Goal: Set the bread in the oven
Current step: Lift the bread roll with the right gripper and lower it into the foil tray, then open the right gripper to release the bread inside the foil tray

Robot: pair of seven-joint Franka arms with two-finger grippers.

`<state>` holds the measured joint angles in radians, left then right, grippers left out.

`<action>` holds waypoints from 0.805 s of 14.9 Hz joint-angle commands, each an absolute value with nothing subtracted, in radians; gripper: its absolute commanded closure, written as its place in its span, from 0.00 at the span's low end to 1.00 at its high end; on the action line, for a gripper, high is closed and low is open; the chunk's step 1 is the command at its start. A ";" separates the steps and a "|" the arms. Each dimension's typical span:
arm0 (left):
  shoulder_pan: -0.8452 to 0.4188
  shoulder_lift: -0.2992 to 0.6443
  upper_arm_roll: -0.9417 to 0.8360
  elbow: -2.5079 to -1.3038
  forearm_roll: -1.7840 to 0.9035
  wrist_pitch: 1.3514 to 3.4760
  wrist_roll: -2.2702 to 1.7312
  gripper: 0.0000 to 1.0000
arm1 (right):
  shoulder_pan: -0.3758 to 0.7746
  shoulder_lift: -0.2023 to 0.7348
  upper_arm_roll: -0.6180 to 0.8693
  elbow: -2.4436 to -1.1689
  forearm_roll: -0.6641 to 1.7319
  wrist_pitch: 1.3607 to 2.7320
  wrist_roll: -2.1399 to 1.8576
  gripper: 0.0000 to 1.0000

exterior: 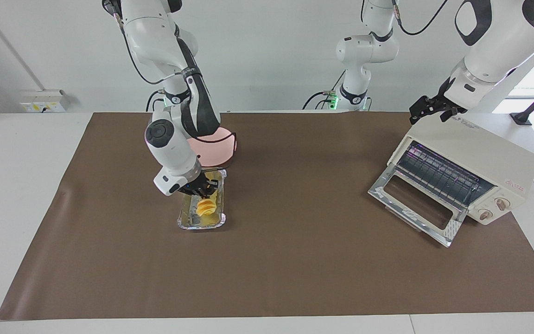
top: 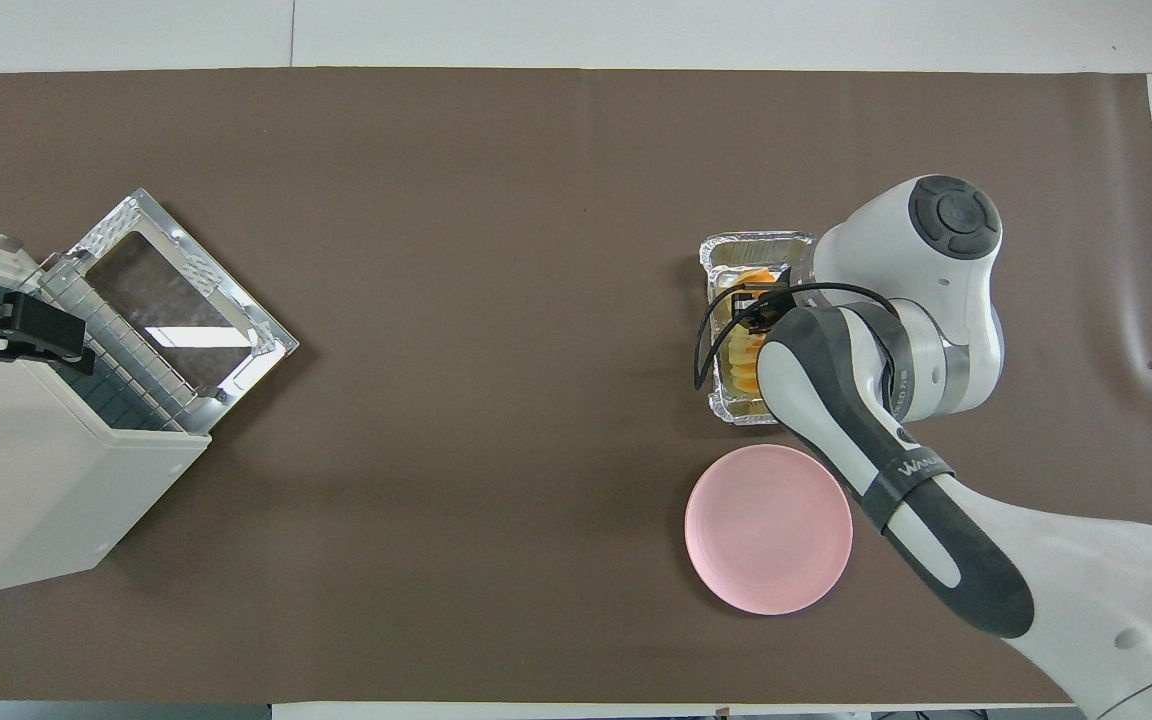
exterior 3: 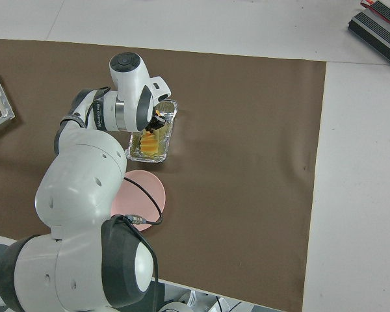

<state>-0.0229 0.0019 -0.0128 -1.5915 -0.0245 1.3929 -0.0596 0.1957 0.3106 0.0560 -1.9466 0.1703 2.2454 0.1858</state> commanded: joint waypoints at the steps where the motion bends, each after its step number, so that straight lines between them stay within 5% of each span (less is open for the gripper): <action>1: -0.014 -0.025 -0.021 -1.620 -0.009 1.411 -0.058 0.00 | 0.198 0.296 0.060 -1.977 0.161 2.275 0.169 0.21; 2: -0.014 -0.025 -0.021 -1.620 -0.009 1.411 -0.058 0.00 | 0.198 0.296 0.060 -1.976 0.161 2.273 0.164 0.00; 12: -0.014 -0.025 -0.021 -1.620 -0.011 1.411 -0.058 0.00 | 0.080 0.222 0.055 -1.960 0.126 2.197 0.124 0.00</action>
<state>-0.0229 0.0019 -0.0128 -1.5915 -0.0245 1.3930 -0.0596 0.1126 0.2437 0.0452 -1.9356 0.1315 2.2072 0.1343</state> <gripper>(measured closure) 0.000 0.000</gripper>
